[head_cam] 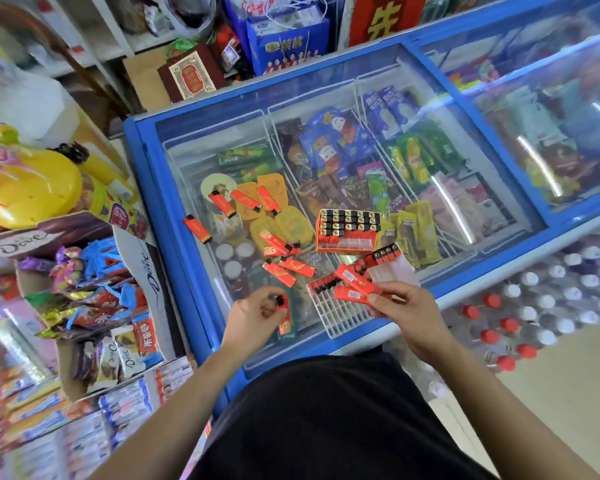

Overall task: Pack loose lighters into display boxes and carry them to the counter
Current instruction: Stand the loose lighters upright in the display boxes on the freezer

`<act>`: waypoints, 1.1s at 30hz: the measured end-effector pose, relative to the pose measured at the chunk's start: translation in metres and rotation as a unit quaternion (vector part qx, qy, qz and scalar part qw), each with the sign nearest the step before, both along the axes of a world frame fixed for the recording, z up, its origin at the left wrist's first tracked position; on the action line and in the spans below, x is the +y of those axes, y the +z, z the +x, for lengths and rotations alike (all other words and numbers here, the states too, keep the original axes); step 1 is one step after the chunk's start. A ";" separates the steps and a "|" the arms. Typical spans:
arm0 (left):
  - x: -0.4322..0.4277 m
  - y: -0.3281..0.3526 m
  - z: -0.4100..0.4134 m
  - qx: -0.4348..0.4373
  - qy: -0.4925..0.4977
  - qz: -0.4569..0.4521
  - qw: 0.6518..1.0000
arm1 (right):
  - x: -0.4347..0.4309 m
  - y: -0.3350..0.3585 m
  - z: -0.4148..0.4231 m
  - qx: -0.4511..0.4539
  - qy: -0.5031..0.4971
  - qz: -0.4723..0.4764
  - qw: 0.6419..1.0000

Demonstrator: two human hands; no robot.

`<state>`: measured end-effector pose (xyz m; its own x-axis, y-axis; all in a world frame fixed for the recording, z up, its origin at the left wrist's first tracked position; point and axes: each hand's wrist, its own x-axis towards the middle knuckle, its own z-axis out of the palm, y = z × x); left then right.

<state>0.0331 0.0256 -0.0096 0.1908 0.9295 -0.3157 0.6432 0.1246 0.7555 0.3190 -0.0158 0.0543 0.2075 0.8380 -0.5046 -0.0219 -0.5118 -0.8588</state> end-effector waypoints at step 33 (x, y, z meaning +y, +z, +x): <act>-0.019 0.005 0.079 0.124 -0.005 0.114 0.986 | -0.018 -0.061 -0.014 -0.261 0.093 0.066 0.959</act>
